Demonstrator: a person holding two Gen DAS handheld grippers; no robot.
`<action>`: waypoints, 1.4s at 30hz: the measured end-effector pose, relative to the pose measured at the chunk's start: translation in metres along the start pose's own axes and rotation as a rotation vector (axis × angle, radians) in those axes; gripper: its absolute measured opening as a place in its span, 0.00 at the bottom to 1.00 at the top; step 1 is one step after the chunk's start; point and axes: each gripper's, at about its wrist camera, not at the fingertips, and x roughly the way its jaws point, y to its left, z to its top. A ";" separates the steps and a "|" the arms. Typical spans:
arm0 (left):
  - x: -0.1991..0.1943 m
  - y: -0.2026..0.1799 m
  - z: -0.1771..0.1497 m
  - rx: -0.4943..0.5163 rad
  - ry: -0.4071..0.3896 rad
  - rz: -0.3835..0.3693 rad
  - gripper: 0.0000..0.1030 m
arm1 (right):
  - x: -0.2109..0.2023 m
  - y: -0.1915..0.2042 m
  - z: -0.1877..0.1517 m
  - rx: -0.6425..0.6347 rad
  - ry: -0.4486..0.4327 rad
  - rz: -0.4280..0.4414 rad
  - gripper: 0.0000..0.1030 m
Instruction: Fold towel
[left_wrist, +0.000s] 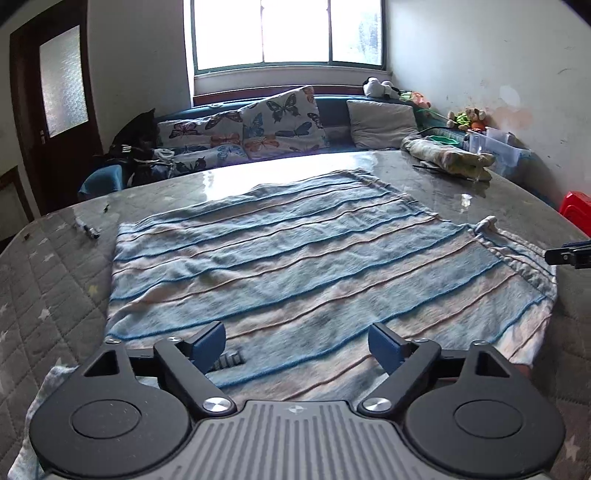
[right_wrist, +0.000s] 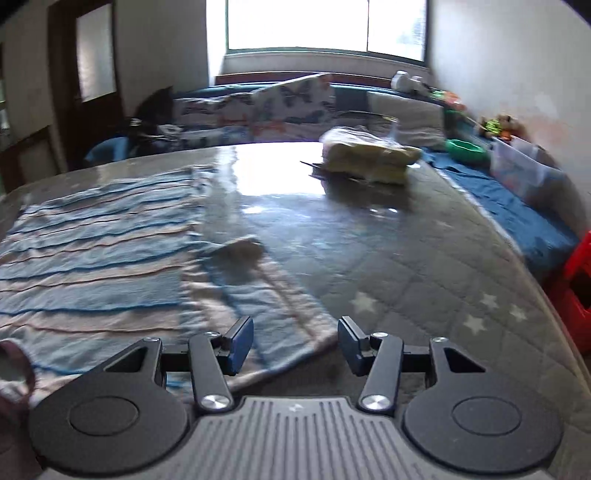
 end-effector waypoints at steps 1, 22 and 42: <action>0.001 -0.003 0.001 0.007 -0.002 -0.007 0.87 | 0.003 -0.003 -0.001 0.013 0.003 -0.006 0.47; 0.011 -0.028 0.006 0.027 0.016 -0.039 1.00 | -0.006 -0.017 -0.001 0.174 -0.076 0.024 0.03; -0.007 0.003 -0.002 -0.053 -0.008 0.004 1.00 | -0.054 0.095 0.031 -0.068 -0.161 0.354 0.03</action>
